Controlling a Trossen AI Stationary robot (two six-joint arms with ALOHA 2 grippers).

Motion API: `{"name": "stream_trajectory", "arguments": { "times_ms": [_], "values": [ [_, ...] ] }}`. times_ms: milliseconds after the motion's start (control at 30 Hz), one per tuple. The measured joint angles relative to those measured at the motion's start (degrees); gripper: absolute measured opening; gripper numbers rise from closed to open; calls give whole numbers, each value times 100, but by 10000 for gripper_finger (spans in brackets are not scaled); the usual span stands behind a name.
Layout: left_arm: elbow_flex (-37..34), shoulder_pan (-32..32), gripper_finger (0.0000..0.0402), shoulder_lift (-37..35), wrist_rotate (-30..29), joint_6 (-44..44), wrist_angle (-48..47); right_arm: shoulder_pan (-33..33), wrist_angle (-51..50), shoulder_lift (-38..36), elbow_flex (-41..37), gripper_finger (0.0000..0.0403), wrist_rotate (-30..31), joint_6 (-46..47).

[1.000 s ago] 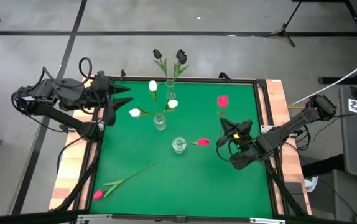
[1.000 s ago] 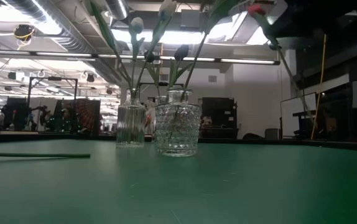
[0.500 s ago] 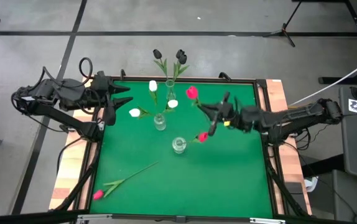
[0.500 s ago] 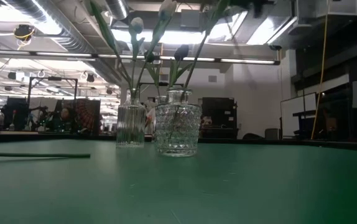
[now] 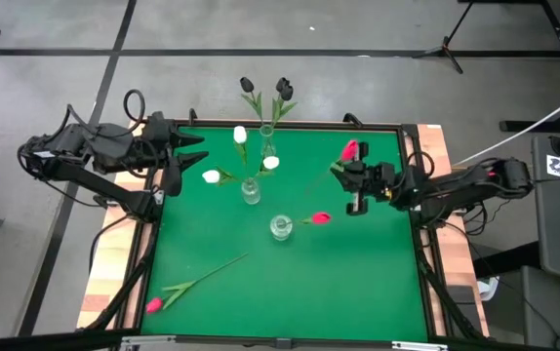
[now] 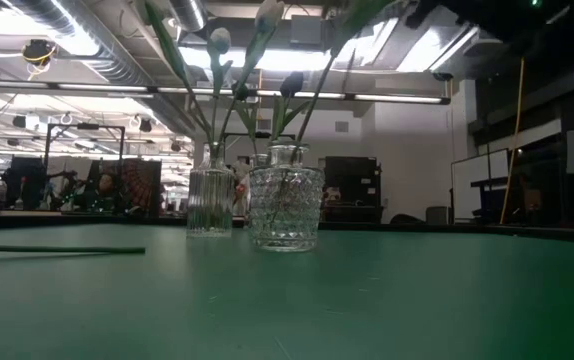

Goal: Sort flowers into vase by color
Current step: Put the right pink flower into the bottom transparent vase

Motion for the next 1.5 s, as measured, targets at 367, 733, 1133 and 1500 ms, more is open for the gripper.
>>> {"name": "stream_trajectory", "arguments": {
  "times_ms": [367,733,1133,1500],
  "values": [
    [-1,-2,178,0,-301,-69,6,0,948,1584,574,1,-666,1173],
    [0,0,178,0,-306,-59,0,20,1019,2081,759,1,-727,1574],
    [0,-2,178,0,-319,-53,-25,15,1021,2484,1076,1,-877,1541],
    [0,-2,178,0,-319,9,-44,2,990,2706,1170,1,-1130,1515]
  ]
}}
